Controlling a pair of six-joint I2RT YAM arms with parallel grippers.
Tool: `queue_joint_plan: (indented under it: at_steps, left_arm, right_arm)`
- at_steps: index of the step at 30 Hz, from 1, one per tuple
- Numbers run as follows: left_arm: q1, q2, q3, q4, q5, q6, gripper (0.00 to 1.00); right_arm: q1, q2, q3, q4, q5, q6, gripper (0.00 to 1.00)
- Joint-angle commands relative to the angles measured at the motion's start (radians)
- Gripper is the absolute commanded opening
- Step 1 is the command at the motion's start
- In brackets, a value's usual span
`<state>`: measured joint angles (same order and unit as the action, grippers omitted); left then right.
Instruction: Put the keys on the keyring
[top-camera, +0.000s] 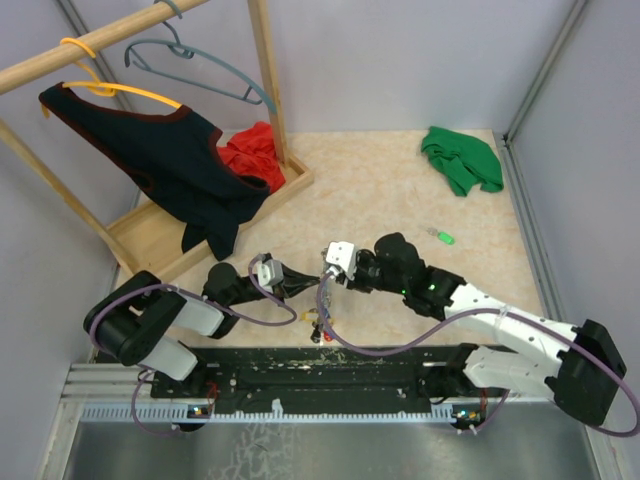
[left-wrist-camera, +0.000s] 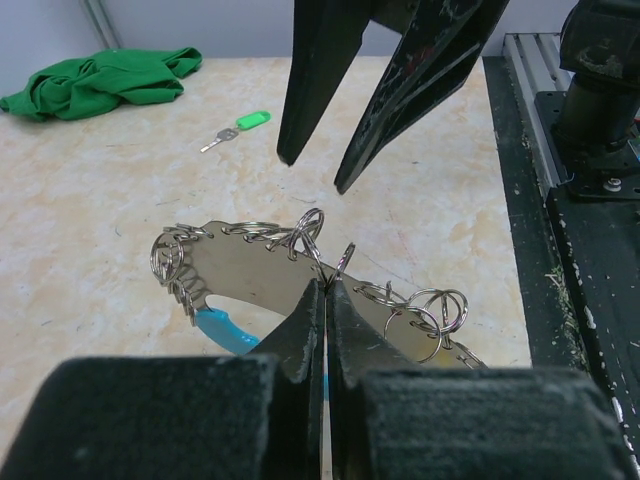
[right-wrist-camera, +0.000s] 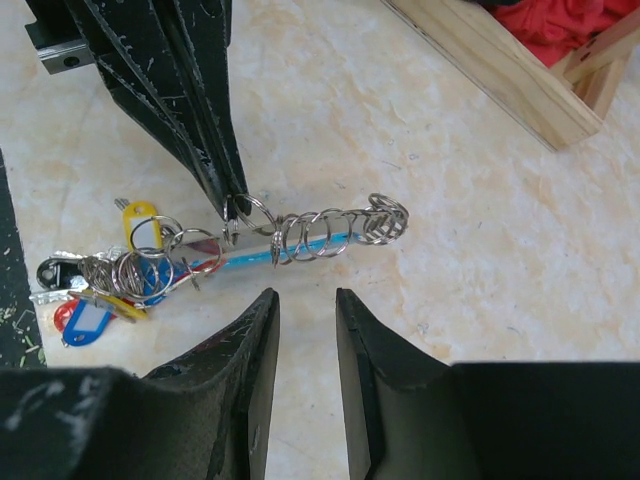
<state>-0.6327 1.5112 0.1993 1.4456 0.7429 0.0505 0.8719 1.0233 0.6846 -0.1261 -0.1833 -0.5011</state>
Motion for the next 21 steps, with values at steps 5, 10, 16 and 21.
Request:
queue_joint_plan:
  at_steps: [5, 10, 16, 21]
  left_arm:
    - [0.002, 0.0, -0.005, 0.076, 0.023, 0.008, 0.0]
    - [0.002, 0.01, 0.0, 0.082, 0.029, 0.001, 0.0]
    - [0.001, 0.015, 0.003, 0.091, 0.039, -0.006, 0.0]
    - [0.002, 0.01, -0.002, 0.096, 0.039, -0.006, 0.0]
  right_arm:
    - [-0.02, 0.047, -0.03, 0.202, -0.11, 0.009, 0.29]
    - [-0.028, 0.074, -0.033, 0.223, -0.131, 0.005, 0.29]
    - [-0.034, 0.103, -0.037, 0.245, -0.149, -0.001, 0.29]
    - [-0.035, 0.115, -0.028, 0.233, -0.169, -0.004, 0.2]
